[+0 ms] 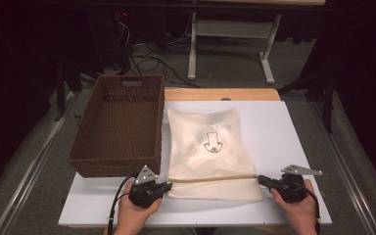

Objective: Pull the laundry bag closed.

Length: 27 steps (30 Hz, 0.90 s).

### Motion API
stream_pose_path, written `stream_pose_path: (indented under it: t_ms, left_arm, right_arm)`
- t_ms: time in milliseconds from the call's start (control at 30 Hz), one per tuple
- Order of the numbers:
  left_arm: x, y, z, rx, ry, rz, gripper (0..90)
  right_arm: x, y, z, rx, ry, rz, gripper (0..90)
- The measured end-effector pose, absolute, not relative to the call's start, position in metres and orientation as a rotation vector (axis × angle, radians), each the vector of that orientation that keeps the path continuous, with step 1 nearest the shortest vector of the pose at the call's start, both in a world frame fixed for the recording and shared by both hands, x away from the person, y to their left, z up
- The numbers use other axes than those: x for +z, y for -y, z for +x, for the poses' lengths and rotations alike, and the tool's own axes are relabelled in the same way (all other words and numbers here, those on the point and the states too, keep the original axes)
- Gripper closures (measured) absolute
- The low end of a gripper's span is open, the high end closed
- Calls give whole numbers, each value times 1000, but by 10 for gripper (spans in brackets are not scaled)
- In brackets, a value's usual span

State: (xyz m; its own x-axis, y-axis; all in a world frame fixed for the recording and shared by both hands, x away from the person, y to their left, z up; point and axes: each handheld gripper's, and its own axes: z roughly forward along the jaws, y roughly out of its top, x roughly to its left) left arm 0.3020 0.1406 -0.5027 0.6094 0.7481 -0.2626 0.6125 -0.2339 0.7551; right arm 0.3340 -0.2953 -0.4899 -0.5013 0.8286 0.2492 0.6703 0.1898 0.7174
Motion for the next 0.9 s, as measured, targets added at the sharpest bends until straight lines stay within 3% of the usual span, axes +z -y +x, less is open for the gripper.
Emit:
stream_pose_path:
  t_ms: [633,667,700,733,767,800,833,867,900]
  left_arm:
    - [-503,-140,301,184,-1036,1931,845]
    - [-503,-140,300,187,-1030,1928,817]
    - [-500,-141,299,181,-1018,1911,725]
    - [-500,-141,299,181,-1018,1911,661]
    - [-498,-142,299,181,-1010,1910,580]
    - [-496,-142,300,156,-989,1908,497]
    - [-494,-142,298,169,-972,1914,426]
    - [-494,-142,298,169,-972,1914,374]
    - [-493,-142,297,176,-966,1911,374]
  right_arm:
    - [-488,299,330,1232,-2259,1372,853]
    - [-488,299,329,1239,-2253,1370,788]
    - [-485,301,328,1285,-2244,1352,649]
    - [-485,301,328,1285,-2244,1352,649]
    - [-482,303,327,1320,-2227,1338,470]
    - [-480,303,327,1321,-2225,1323,377]
    - [-479,302,327,1321,-2225,1318,307]
    - [-479,302,327,1321,-2225,1318,307]
    - [-479,302,326,1331,-2225,1312,260]
